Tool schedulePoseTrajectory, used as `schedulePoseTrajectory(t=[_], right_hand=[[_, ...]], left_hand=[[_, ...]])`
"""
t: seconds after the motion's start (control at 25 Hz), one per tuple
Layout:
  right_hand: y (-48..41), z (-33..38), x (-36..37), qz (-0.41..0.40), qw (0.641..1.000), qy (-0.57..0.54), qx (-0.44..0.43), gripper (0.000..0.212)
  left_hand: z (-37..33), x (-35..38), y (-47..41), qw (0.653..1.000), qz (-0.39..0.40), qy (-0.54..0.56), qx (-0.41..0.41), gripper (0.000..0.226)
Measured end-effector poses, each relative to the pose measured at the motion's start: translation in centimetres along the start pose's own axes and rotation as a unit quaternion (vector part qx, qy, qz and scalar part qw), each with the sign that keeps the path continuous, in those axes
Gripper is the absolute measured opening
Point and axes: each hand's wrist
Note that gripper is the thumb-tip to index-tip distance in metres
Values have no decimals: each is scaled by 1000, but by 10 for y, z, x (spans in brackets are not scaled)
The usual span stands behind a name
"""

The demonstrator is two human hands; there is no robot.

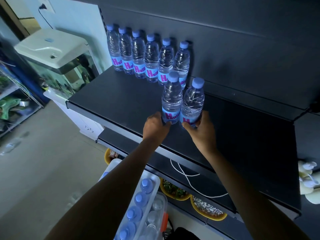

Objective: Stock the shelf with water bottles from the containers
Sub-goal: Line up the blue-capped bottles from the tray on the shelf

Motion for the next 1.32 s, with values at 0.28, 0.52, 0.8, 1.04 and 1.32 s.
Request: schedulePoseTrajectory(t=[0.28,0.52,0.8,1.04,1.32], right_hand=[[-41,-6,-14,6,1000,8,16,48],[-83,-4,-15,-22,996,-36,83,53],[-111,-10,-11,-69,985,-98,125,33],[-111,-23,2,-152,970,-130,134,43],[-112,-30,11,-198,963,-142,113,30]], left_hand=[[-27,27,-25,998,-38,-22,-49,30],[-75,44,-65,978,33,112,-173,41],[-94,55,-83,976,10,179,-125,46],[-75,64,-86,963,47,250,-85,24],[-64,69,-76,980,68,189,-14,55]])
Point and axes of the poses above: each hand's wrist, its own y-axis away from the middle knuckle, its own x-axis out of the palm, z = x × y, and after that the axes turned 5 degrees about -y, right-handed
